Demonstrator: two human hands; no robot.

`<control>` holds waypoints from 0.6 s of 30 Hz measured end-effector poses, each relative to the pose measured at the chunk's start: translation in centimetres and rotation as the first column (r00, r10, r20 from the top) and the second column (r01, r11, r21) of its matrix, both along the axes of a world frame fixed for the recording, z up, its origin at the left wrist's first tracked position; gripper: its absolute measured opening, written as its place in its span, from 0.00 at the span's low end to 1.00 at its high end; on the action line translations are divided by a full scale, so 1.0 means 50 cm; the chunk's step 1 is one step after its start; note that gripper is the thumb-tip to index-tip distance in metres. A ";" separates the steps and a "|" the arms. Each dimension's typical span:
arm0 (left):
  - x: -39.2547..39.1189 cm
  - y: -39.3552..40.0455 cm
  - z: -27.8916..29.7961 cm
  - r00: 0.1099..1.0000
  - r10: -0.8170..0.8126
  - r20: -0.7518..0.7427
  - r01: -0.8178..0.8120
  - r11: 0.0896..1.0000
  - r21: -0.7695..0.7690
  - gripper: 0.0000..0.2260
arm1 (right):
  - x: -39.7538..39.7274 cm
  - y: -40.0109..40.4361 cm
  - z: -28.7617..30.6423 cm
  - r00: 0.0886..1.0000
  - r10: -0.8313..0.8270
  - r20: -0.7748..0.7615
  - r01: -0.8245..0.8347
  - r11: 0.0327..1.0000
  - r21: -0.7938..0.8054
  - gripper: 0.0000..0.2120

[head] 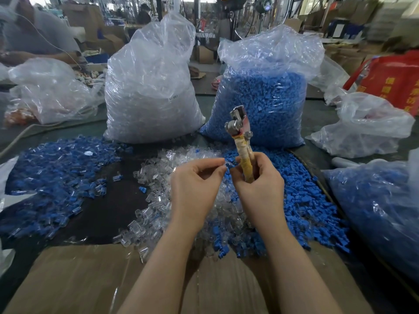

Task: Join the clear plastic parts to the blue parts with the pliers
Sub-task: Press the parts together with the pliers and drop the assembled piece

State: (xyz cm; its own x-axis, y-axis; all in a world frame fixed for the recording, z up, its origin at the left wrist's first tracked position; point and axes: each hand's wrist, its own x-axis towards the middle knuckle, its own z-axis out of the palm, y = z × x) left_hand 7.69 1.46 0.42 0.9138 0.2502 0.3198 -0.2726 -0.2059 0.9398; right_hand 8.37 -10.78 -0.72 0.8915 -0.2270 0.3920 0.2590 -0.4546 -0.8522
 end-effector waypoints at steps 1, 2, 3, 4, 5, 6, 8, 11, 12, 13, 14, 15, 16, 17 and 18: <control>-0.001 0.000 0.000 1.000 -0.001 0.019 0.000 1.000 0.028 0.09 | 0.000 0.000 0.000 1.000 -0.008 0.003 0.008 1.000 -0.002 0.08; -0.001 0.001 0.000 0.999 0.000 0.036 -0.001 0.999 0.054 0.09 | 0.000 0.000 0.000 1.000 -0.012 0.005 0.013 1.000 -0.004 0.08; -0.002 0.002 -0.001 0.999 0.001 0.051 -0.005 0.997 0.080 0.09 | 0.001 0.000 0.001 1.000 -0.014 0.006 0.014 1.000 -0.009 0.09; -0.002 0.003 -0.001 0.998 0.003 0.065 -0.009 0.994 0.105 0.09 | 0.000 0.001 0.002 1.000 -0.012 0.005 0.012 1.000 -0.015 0.09; -0.002 0.004 -0.002 0.997 0.004 0.080 -0.014 0.992 0.127 0.09 | 0.000 0.001 0.003 1.000 -0.008 0.003 0.008 1.000 -0.022 0.09; -0.002 0.006 -0.003 0.996 0.003 0.094 -0.017 0.989 0.144 0.09 | -0.001 0.001 0.003 1.000 -0.006 0.000 0.006 1.000 -0.025 0.10; -0.001 0.008 -0.005 0.993 -0.001 0.121 -0.020 0.985 0.172 0.09 | -0.001 0.001 0.002 1.000 -0.008 -0.008 0.008 1.000 -0.026 0.10; 0.001 0.012 -0.008 0.988 -0.002 0.158 -0.032 0.977 0.213 0.09 | -0.001 0.001 0.002 1.000 0.002 -0.021 -0.003 1.000 -0.031 0.11; 0.002 0.011 -0.009 0.985 -0.002 0.170 -0.038 0.972 0.232 0.09 | -0.001 0.001 0.003 1.000 0.012 -0.025 -0.013 0.999 -0.036 0.11; 0.002 0.010 -0.009 0.983 0.000 0.183 -0.047 0.966 0.255 0.09 | -0.002 0.002 0.003 1.000 0.020 -0.023 -0.021 0.999 -0.042 0.11; 0.001 0.009 -0.010 0.982 0.003 0.188 -0.055 0.960 0.275 0.09 | -0.002 0.002 0.003 1.000 0.025 -0.016 -0.026 0.999 -0.047 0.12; 0.001 0.008 -0.010 0.983 0.005 0.185 -0.058 0.958 0.282 0.09 | -0.002 0.003 0.003 1.000 0.026 -0.009 -0.026 0.998 -0.049 0.13; 0.002 0.007 -0.011 0.985 0.007 0.171 -0.054 0.962 0.269 0.10 | -0.002 0.003 0.002 1.000 0.026 -0.006 -0.026 0.999 -0.045 0.12; 0.002 0.006 -0.012 0.989 0.008 0.150 -0.044 0.971 0.237 0.09 | -0.002 0.003 0.002 1.000 0.031 -0.005 -0.031 0.999 -0.029 0.12; 0.003 0.005 -0.012 0.993 0.007 0.121 -0.030 0.981 0.189 0.09 | -0.001 0.002 0.001 0.999 0.045 -0.004 -0.045 0.999 0.002 0.11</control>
